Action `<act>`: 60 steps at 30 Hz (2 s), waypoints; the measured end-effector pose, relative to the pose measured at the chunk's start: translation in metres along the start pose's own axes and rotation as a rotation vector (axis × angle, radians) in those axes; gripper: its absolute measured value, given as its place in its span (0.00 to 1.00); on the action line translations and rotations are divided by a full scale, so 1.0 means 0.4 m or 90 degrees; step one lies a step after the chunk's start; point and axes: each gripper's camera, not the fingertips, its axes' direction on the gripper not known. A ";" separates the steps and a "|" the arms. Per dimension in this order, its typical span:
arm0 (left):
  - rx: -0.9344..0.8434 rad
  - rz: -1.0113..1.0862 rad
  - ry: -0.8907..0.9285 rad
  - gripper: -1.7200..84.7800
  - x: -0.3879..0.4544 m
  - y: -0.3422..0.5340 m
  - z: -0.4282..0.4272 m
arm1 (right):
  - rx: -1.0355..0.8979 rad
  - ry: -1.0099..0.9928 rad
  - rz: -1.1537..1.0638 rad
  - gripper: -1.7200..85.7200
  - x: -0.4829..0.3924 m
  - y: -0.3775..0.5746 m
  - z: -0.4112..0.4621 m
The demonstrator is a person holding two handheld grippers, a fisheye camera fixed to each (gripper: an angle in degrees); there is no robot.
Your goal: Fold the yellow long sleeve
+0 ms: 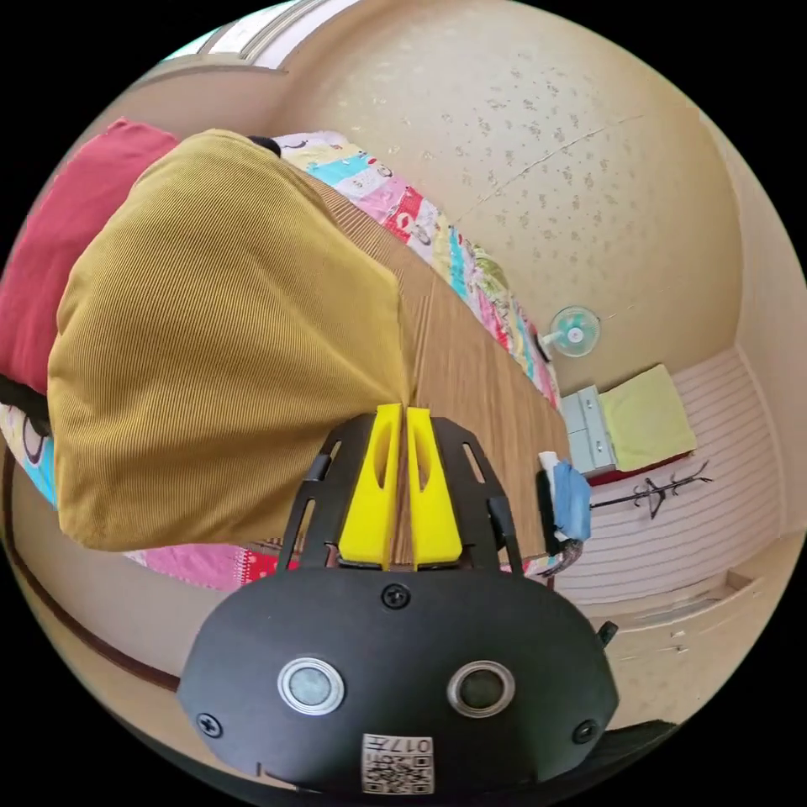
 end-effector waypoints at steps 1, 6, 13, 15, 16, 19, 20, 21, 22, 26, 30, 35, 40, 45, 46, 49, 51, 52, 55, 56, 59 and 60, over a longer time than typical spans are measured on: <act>0.035 0.039 0.078 0.01 0.025 0.009 -0.052 | 0.004 0.011 0.003 0.02 0.000 0.019 -0.028; 0.083 0.303 0.295 0.01 0.259 0.064 -0.284 | 0.046 0.009 0.026 0.02 0.037 0.054 -0.093; 0.052 0.681 0.599 0.01 0.458 0.386 -0.556 | 0.071 -0.068 -0.035 0.02 0.044 -0.003 -0.049; -0.003 0.728 0.619 0.01 0.454 0.471 -0.557 | 0.050 -0.066 -0.045 0.03 0.044 -0.019 -0.023; -0.055 0.754 0.614 0.01 0.445 0.530 -0.542 | 0.031 -0.062 -0.047 0.03 0.048 -0.028 -0.004; -0.271 0.732 0.495 0.02 0.410 0.657 -0.417 | -0.014 -0.031 -0.038 0.03 0.071 -0.041 0.040; -0.322 0.711 0.458 0.02 0.397 0.680 -0.379 | -0.032 -0.016 -0.024 0.03 0.089 -0.045 0.058; -0.402 0.662 0.417 0.02 0.363 0.717 -0.314 | -0.040 -0.011 -0.015 0.03 0.098 -0.047 0.066; -0.437 0.606 0.426 0.03 0.321 0.738 -0.274 | -0.055 -0.005 -0.002 0.03 0.116 -0.050 0.082; -0.393 0.400 0.569 0.09 0.212 0.746 -0.210 | -0.133 -0.006 0.017 0.05 0.165 -0.070 0.178; -0.399 0.384 0.524 0.12 0.282 0.797 -0.115 | -0.219 0.030 0.059 0.09 0.221 -0.078 0.291; -0.477 0.397 0.376 0.15 0.421 0.853 0.045 | -0.255 0.085 0.111 0.11 0.284 -0.062 0.366; -0.497 0.443 0.240 0.15 0.530 0.927 0.148 | -0.267 0.051 0.096 0.10 0.291 -0.031 0.380; -0.493 0.394 0.246 0.17 0.542 0.935 0.176 | -0.229 -0.059 0.039 0.05 0.262 -0.029 0.352; -0.481 0.388 0.234 0.17 0.541 0.931 0.172 | -0.220 -0.105 0.017 0.04 0.252 -0.038 0.352; -0.448 0.363 0.191 0.19 0.527 0.907 0.160 | -0.181 -0.210 -0.008 0.04 0.251 -0.079 0.366; -0.440 0.346 0.175 0.19 0.511 0.889 0.168 | -0.187 -0.192 0.012 0.03 0.279 -0.110 0.388; -0.452 0.335 0.175 0.19 0.501 0.875 0.181 | -0.193 -0.146 0.027 0.04 0.297 -0.130 0.395; -0.464 0.321 0.205 0.19 0.490 0.843 0.190 | -0.177 -0.041 0.029 0.04 0.319 -0.164 0.374; -0.462 0.323 0.211 0.19 0.490 0.839 0.189 | -0.178 -0.006 0.034 0.05 0.329 -0.170 0.364; -0.457 0.331 0.211 0.19 0.487 0.822 0.191 | -0.191 0.082 0.056 0.07 0.361 -0.157 0.341; -0.458 0.327 0.206 0.20 0.480 0.815 0.196 | -0.199 0.094 0.063 0.07 0.370 -0.152 0.339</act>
